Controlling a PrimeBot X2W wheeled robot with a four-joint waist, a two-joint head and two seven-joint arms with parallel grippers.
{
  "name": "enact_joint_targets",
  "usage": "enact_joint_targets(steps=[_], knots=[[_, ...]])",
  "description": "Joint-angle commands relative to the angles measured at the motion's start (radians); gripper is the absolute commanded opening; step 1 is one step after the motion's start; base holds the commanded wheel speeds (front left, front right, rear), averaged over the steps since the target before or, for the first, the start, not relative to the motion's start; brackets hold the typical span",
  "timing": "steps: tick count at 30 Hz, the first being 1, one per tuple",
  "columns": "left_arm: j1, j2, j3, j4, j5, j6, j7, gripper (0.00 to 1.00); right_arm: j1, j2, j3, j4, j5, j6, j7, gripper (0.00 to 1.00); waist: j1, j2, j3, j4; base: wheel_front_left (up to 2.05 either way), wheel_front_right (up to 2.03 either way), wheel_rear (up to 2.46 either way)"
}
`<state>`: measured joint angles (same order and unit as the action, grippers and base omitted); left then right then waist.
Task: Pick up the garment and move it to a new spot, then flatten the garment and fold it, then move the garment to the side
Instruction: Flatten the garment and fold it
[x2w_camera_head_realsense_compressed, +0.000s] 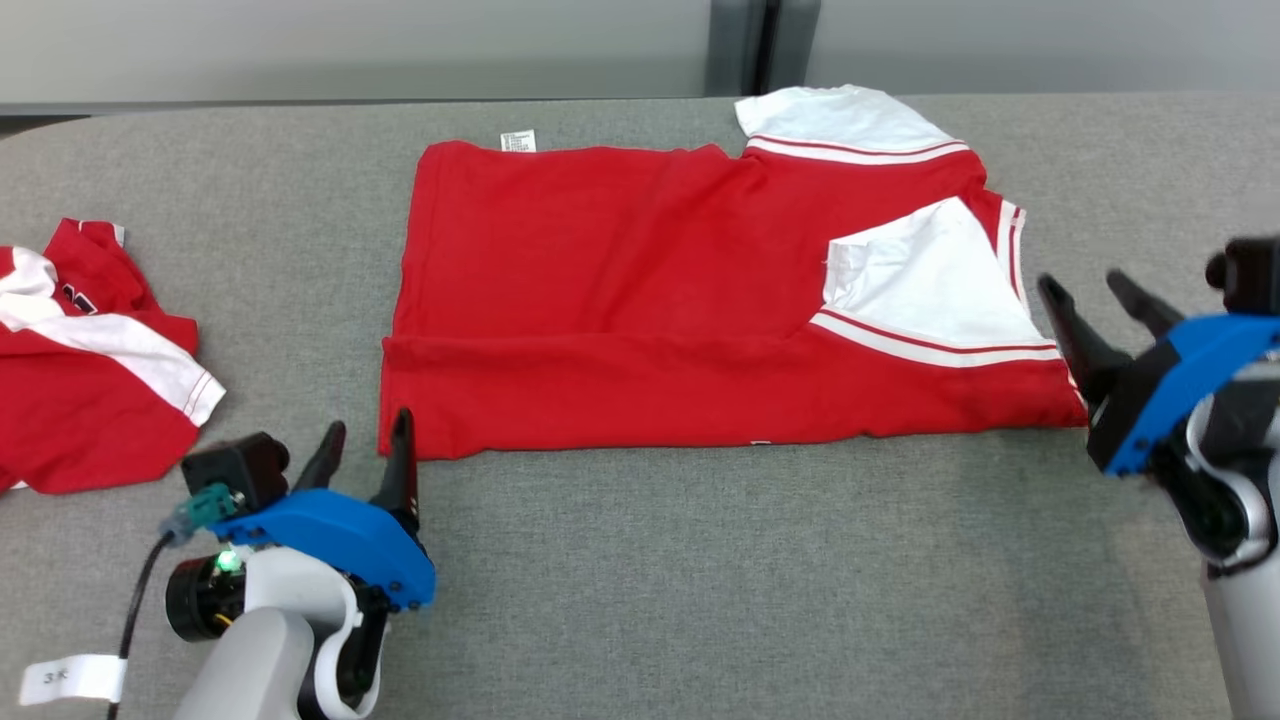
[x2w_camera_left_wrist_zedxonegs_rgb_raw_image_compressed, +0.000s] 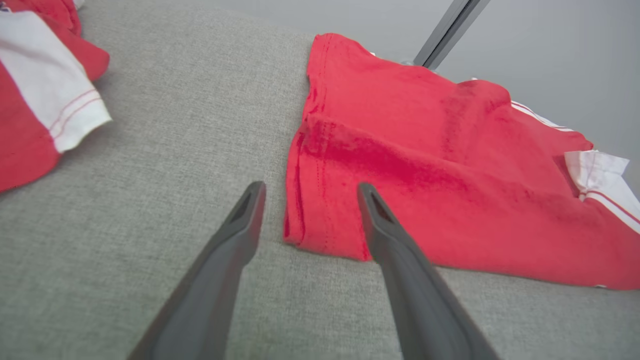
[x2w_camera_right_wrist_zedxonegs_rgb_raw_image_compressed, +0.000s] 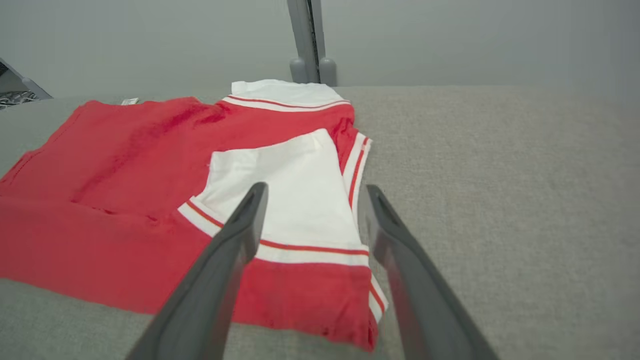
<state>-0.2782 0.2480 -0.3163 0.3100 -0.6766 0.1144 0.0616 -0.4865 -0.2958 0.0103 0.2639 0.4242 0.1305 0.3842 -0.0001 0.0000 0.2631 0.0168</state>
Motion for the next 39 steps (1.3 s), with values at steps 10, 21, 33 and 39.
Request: enact_joint_targets(steps=[10, 21, 33, 39], knots=[[-0.066, 0.016, -0.055, 0.136, 0.096, 0.072, 0.001, 1.00, 0.075, 0.176, -0.191, 0.061, -0.198, 0.000, 0.043, 1.00, 0.0001, 0.0000, 0.039, -0.046, 0.00, 0.00, 0.00], [-0.079, -0.007, -0.070, 0.205, 0.078, 0.065, 0.021, 0.71, 0.020, 0.223, -0.224, 0.184, -0.245, 0.000, -0.007, 1.00, 0.0001, 0.0000, 0.075, -0.042, 0.00, 0.00, 0.00], [-0.026, -0.013, -0.067, 0.167, 0.040, 0.021, -0.012, 0.00, 0.103, 0.235, -0.255, 0.115, -0.210, 0.000, -0.055, 0.00, 0.0001, 0.0000, 0.000, -0.034, 0.00, 0.00, 0.00], [0.077, 0.011, -0.070, 0.047, 0.015, 0.038, 0.029, 0.00, 0.285, 0.242, -0.279, -0.091, -0.160, 0.000, 0.004, 0.00, 0.0001, 0.0000, -0.065, -0.038, 0.00, 0.00, 0.00]])
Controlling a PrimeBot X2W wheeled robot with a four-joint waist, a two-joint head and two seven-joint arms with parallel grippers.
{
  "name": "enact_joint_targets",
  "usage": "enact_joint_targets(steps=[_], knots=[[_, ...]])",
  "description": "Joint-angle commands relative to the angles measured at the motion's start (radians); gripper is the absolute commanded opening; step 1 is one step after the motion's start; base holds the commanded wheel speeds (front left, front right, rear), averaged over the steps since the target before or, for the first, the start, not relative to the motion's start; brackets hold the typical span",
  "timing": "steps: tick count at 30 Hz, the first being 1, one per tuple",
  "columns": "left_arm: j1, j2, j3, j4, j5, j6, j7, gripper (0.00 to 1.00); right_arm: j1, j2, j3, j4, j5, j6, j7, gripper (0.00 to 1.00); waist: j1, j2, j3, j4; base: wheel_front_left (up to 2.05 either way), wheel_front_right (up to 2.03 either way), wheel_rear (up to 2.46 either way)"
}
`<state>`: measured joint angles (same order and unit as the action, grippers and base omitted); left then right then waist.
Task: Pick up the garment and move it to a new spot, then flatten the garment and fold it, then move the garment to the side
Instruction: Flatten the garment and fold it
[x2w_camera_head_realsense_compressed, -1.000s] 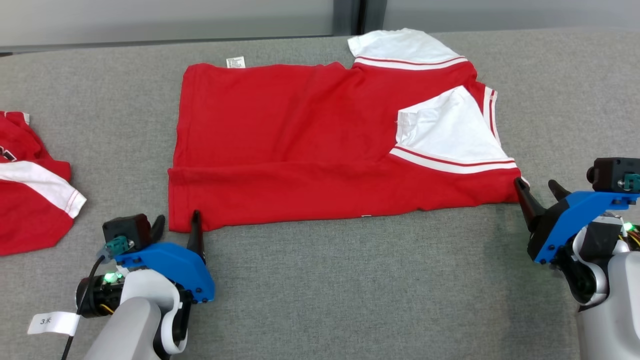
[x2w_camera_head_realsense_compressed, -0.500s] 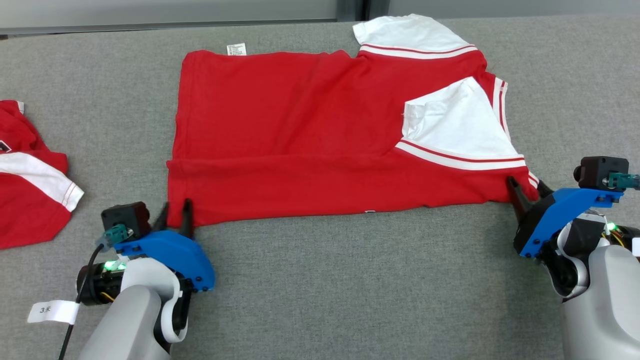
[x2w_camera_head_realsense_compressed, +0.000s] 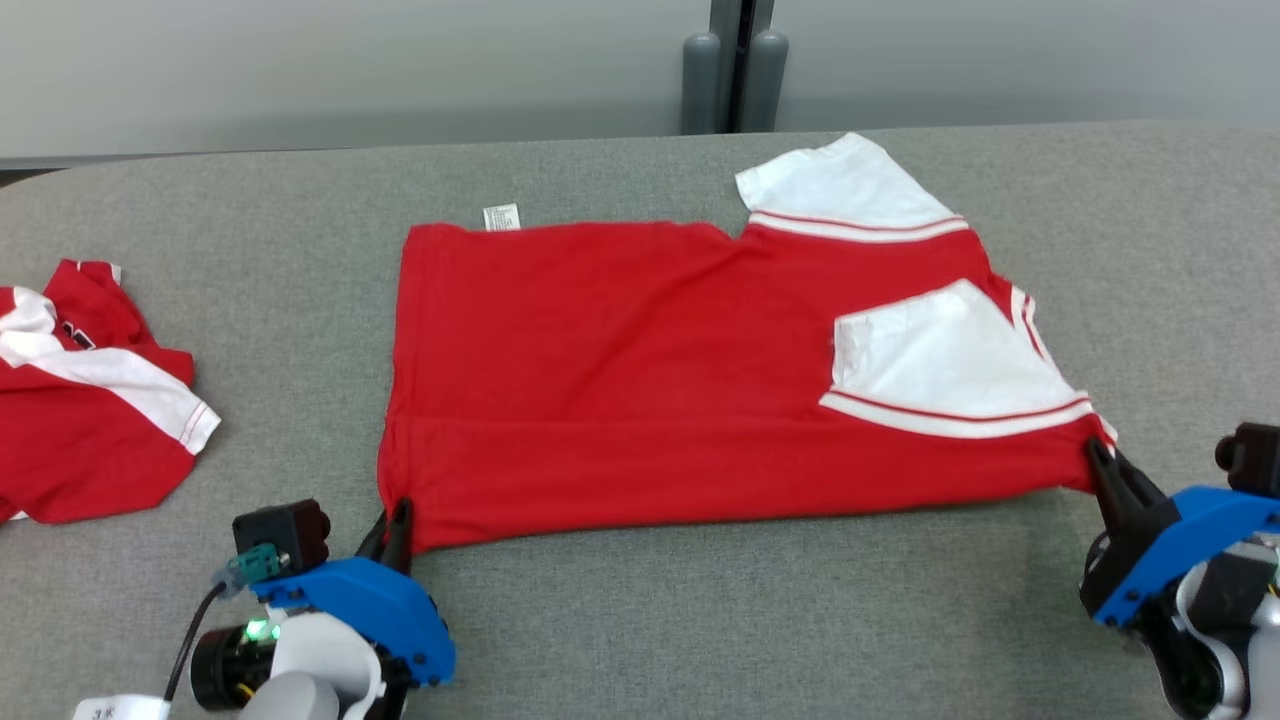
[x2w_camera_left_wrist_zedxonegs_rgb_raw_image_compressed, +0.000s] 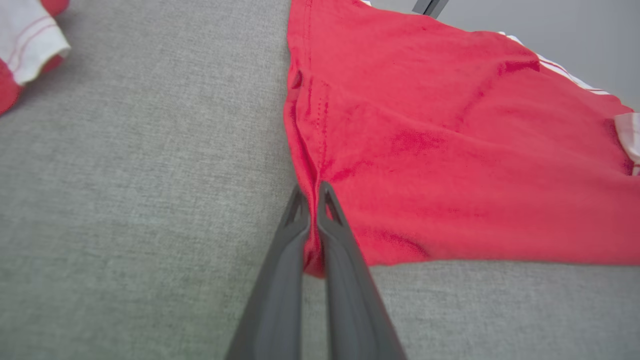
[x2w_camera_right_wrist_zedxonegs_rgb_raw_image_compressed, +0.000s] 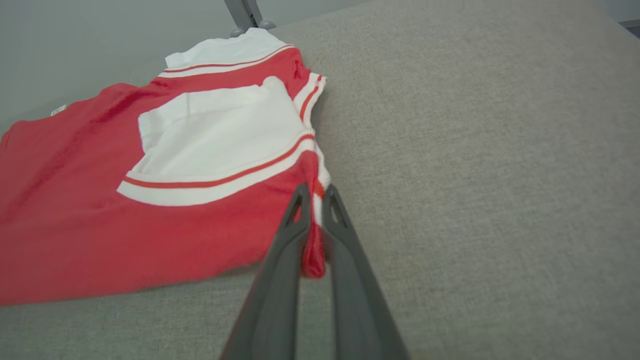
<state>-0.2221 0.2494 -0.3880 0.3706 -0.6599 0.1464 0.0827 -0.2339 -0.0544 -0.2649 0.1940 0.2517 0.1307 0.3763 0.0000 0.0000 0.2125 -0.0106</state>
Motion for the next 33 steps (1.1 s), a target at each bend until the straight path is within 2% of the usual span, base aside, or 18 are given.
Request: enact_joint_targets(steps=[1, 7, 12, 13, 14, 15, 20, 26, 30, 33], knots=[[0.042, 0.016, 0.000, -0.039, -0.005, 0.013, 0.018, 0.00, 0.062, 0.002, -0.008, -0.055, 0.023, 0.000, 0.030, 0.00, 0.0000, 0.0000, -0.022, -0.012, 0.00, 0.00, 0.00], [0.186, 0.066, -0.009, -0.197, -0.022, 0.075, 0.121, 0.00, 0.232, 0.003, 0.007, -0.204, 0.123, 0.000, 0.127, 0.00, 0.0000, 0.0000, -0.042, -0.026, 0.00, 0.00, 0.00], [0.286, 0.101, -0.020, -0.318, -0.032, 0.119, 0.187, 0.00, 0.302, 0.003, 0.002, -0.224, 0.166, 0.000, 0.155, 0.00, 0.0000, 0.0000, -0.038, -0.034, 0.00, 0.00, 0.00], [0.296, 0.108, -0.021, -0.334, -0.030, 0.127, 0.196, 0.00, 0.307, 0.003, 0.002, -0.224, 0.162, 0.000, 0.161, 0.23, 0.0000, 0.0000, -0.037, -0.035, 0.00, 0.00, 0.00], [0.301, 0.112, -0.022, -0.346, -0.027, 0.134, 0.200, 0.34, 0.308, 0.003, 0.000, -0.223, 0.158, 0.000, 0.162, 1.00, 0.0000, 0.0000, -0.035, -0.036, 0.00, 0.00, 0.00], [0.303, 0.113, -0.021, -0.357, -0.025, 0.138, 0.202, 1.00, 0.302, 0.003, 0.000, -0.226, 0.155, 0.000, 0.162, 1.00, 0.0000, 0.0000, -0.032, -0.037, 0.00, 0.00, 0.00], [0.265, 0.123, -0.007, -0.395, -0.002, 0.150, 0.179, 1.00, 0.234, 0.003, 0.005, -0.263, 0.109, 0.000, 0.164, 1.00, 0.0000, 0.0000, -0.022, -0.037, 0.00, 0.00, 0.00], [0.158, 0.158, 0.018, -0.413, -0.004, 0.117, 0.200, 1.00, 0.098, 0.000, 0.042, -0.325, 0.047, 0.000, 0.200, 1.00, 0.0000, 0.0000, 0.004, -0.037, 0.00, 0.00, 0.00], [-0.003, 0.221, 0.019, -0.364, 0.004, 0.057, 0.286, 1.00, -0.080, -0.043, 0.112, -0.296, 0.028, 0.000, 0.242, 1.00, 0.0000, 0.0000, 0.049, -0.041, 0.00, 0.00, 0.00], [-0.145, 0.259, 0.007, -0.299, -0.011, -0.015, 0.367, 1.00, -0.246, -0.079, 0.186, -0.219, 0.041, 0.000, 0.265, 1.00, 0.0000, 0.0000, 0.096, -0.056, 0.00, 0.00, 0.00]])
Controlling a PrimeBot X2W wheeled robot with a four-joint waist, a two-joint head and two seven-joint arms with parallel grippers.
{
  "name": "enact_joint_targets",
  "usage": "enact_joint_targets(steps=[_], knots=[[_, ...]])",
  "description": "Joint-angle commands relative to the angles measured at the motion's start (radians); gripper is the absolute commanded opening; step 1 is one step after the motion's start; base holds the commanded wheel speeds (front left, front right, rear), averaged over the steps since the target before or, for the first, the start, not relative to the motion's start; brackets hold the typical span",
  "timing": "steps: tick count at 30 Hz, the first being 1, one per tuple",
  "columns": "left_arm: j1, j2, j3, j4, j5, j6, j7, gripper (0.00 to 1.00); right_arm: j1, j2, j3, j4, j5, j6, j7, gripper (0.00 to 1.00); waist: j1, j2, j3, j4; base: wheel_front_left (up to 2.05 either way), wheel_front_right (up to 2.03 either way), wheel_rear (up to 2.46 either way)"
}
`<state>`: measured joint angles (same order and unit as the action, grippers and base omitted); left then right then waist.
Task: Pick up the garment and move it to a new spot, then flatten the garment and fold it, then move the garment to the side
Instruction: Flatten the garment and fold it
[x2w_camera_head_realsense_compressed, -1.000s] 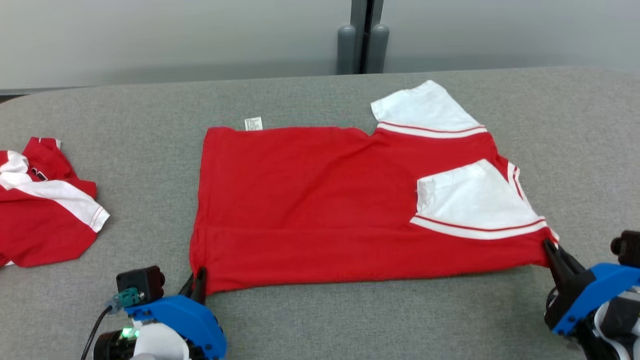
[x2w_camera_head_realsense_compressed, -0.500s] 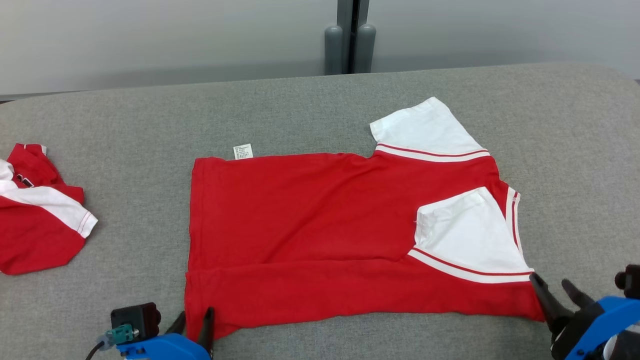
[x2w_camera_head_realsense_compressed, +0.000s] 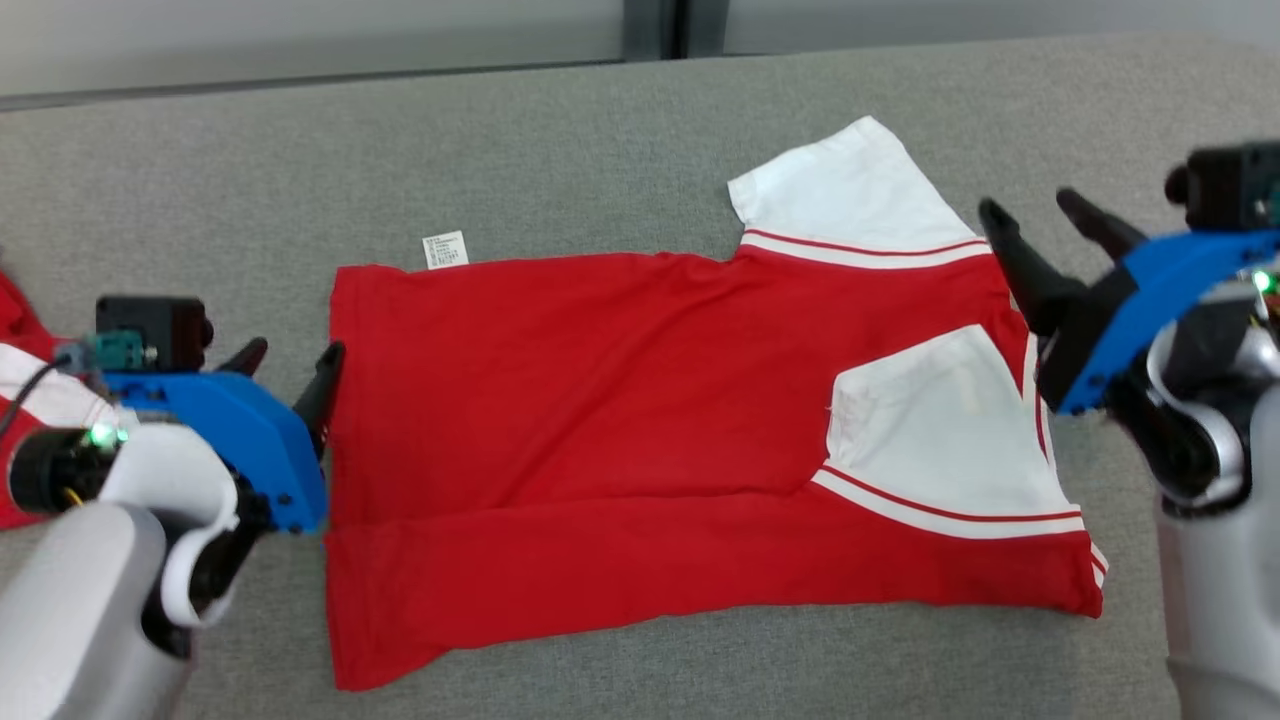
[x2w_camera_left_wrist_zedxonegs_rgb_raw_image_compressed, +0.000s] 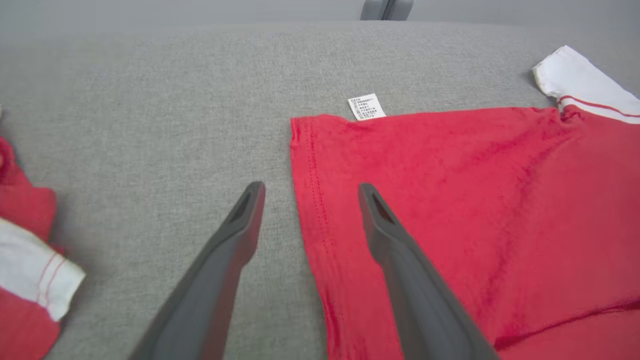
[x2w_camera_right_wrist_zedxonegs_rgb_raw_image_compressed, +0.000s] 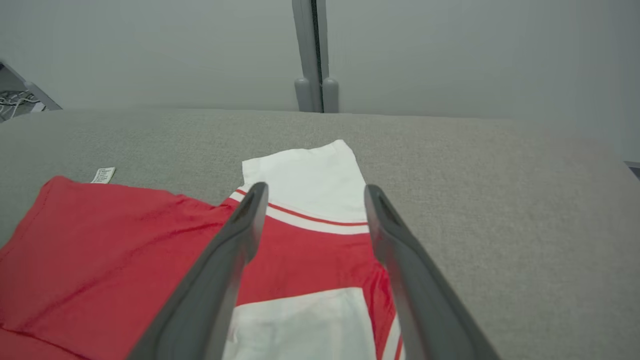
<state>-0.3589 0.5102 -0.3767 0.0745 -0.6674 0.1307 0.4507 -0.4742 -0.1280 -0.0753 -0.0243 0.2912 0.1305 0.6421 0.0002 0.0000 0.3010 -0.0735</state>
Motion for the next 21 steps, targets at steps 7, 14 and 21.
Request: enact_joint_targets(steps=[7, 14, 21], knots=[[-0.251, 0.073, -0.020, 0.144, -0.017, -0.106, 0.166, 1.00, -0.335, -0.038, 0.130, 0.224, 0.036, 0.001, -0.016, 1.00, -0.0002, 0.0000, 0.094, -0.025, 0.00, 0.00, 0.00], [-0.376, 0.090, -0.050, 0.210, -0.033, -0.157, 0.294, 1.00, -0.489, -0.020, 0.149, 0.342, 0.072, 0.001, -0.090, 1.00, -0.0002, 0.0000, 0.158, -0.031, 0.00, 0.00, 0.00], [-0.410, 0.059, -0.048, 0.229, -0.054, -0.157, 0.299, 1.00, -0.537, -0.016, 0.170, 0.411, 0.096, 0.001, -0.133, 1.00, -0.0002, 0.0000, 0.204, -0.045, 0.00, 0.00, 0.00]])
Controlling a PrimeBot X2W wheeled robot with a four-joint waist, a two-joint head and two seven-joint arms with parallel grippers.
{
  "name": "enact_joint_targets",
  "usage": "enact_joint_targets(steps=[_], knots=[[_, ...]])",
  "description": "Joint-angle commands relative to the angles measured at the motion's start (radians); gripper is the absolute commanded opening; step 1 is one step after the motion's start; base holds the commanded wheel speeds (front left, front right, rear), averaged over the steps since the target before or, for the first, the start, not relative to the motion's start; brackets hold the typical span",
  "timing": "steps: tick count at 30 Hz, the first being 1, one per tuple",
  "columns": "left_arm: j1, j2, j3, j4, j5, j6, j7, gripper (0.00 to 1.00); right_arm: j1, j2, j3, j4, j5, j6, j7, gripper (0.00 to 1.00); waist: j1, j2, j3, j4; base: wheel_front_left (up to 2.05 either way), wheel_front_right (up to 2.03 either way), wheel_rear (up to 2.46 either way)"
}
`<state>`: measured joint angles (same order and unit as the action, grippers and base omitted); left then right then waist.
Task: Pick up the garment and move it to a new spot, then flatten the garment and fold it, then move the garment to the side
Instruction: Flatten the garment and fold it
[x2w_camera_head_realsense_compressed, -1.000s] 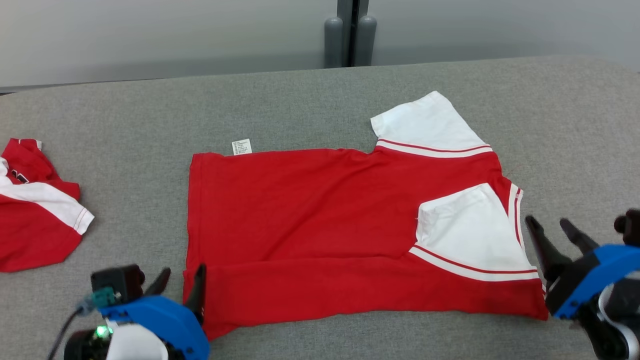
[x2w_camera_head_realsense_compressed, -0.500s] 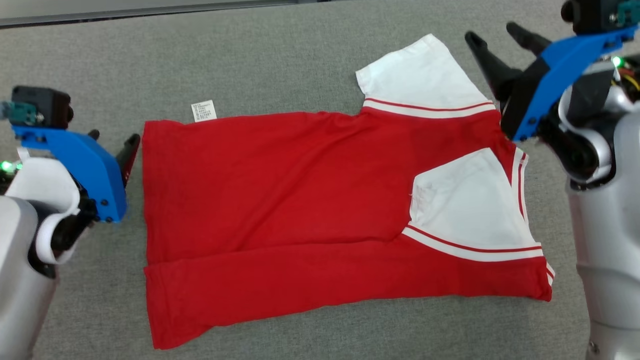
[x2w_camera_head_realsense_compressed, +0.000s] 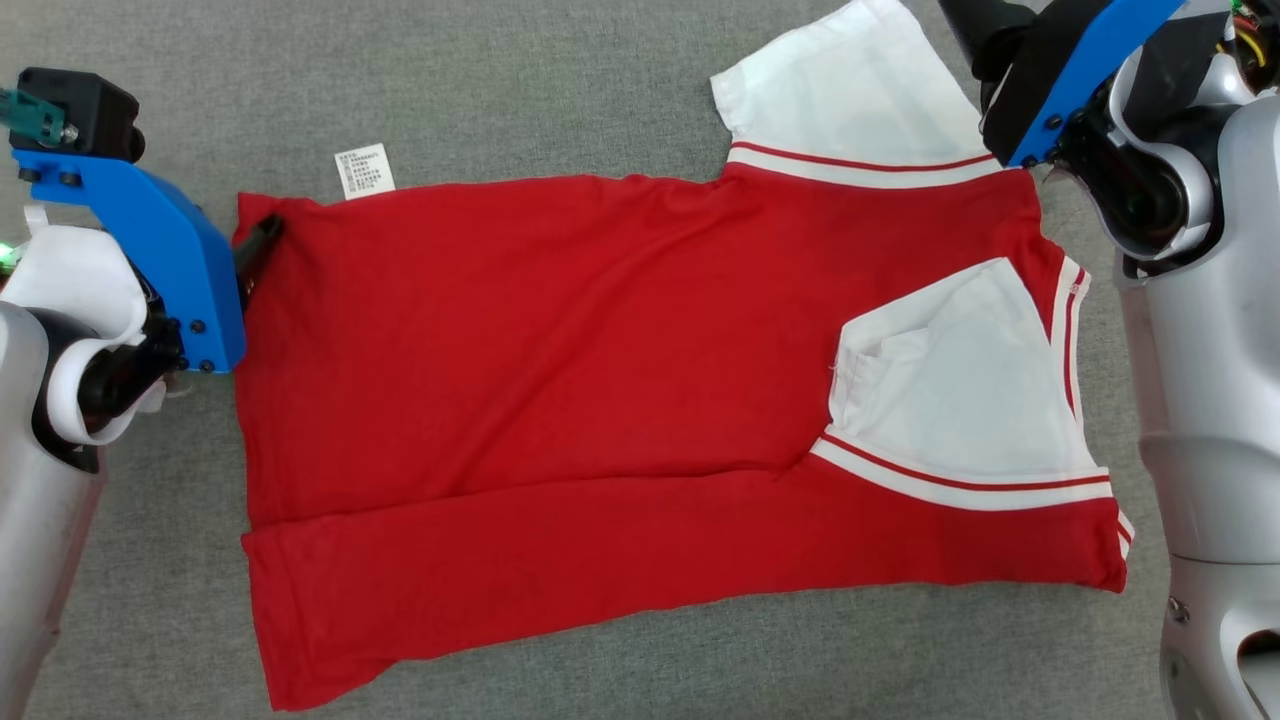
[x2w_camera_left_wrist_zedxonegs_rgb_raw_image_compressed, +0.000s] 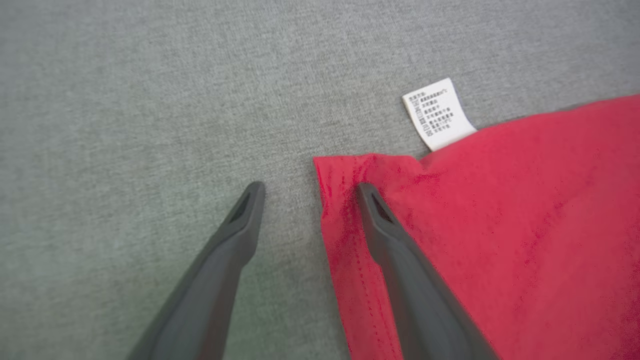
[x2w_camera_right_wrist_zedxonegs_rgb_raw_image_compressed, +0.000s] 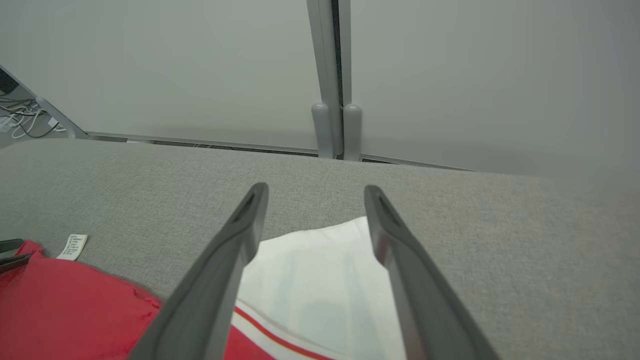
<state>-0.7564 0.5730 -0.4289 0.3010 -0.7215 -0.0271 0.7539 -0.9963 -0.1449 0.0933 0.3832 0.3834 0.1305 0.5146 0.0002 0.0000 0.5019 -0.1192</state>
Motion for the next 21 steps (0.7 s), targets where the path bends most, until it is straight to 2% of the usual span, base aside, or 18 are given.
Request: enact_joint_targets(steps=[1, 5, 6, 7, 8, 10, 13, 21], knots=[[-0.014, -0.007, 0.003, 0.007, 0.000, 0.006, -0.004, 1.00, -0.017, 0.001, 0.002, 0.012, 0.007, 0.001, -0.012, 1.00, -0.0002, 0.0000, 0.009, -0.001, 0.00, 0.00, 0.00], [-0.010, -0.014, -0.014, 0.028, 0.006, 0.017, 0.016, 1.00, -0.021, -0.004, 0.003, 0.048, 0.015, 0.001, -0.029, 1.00, -0.0002, 0.0000, 0.029, -0.004, 0.00, 0.00, 0.00], [-0.002, -0.015, -0.021, 0.034, 0.001, 0.017, 0.030, 0.49, -0.021, -0.010, 0.003, 0.059, 0.016, 0.001, -0.032, 1.00, -0.0002, 0.0000, 0.032, -0.003, 0.00, 0.00, 0.00], [0.003, -0.015, -0.030, 0.035, -0.002, 0.012, 0.045, 0.16, -0.024, -0.015, 0.001, 0.069, 0.019, 0.001, -0.032, 1.00, -0.0002, 0.0000, 0.034, -0.001, 0.00, 0.00, 0.00], [0.009, -0.015, -0.037, 0.034, -0.008, 0.007, 0.058, 0.00, -0.029, -0.018, -0.001, 0.078, 0.021, 0.001, -0.036, 1.00, -0.0002, 0.0000, 0.036, 0.002, 0.00, 0.00, 0.00], [0.018, -0.022, -0.039, 0.017, -0.016, 0.001, 0.055, 0.00, -0.037, -0.028, -0.010, 0.100, 0.011, 0.001, -0.041, 1.00, -0.0002, 0.0000, 0.040, 0.011, 0.00, 0.00, 0.00], [0.016, -0.036, -0.030, -0.026, 0.001, 0.009, -0.009, 0.00, -0.056, -0.051, -0.029, 0.143, -0.025, 0.001, -0.042, 1.00, -0.0002, 0.0000, 0.049, 0.041, 0.00, 0.00, 0.00], [0.021, -0.148, -0.052, -0.105, 0.035, 0.014, -0.184, 0.00, -0.115, -0.126, -0.131, 0.295, -0.199, 0.001, 0.001, 1.00, -0.0002, 0.0000, 0.093, 0.181, 0.00, 0.00, 0.00]])
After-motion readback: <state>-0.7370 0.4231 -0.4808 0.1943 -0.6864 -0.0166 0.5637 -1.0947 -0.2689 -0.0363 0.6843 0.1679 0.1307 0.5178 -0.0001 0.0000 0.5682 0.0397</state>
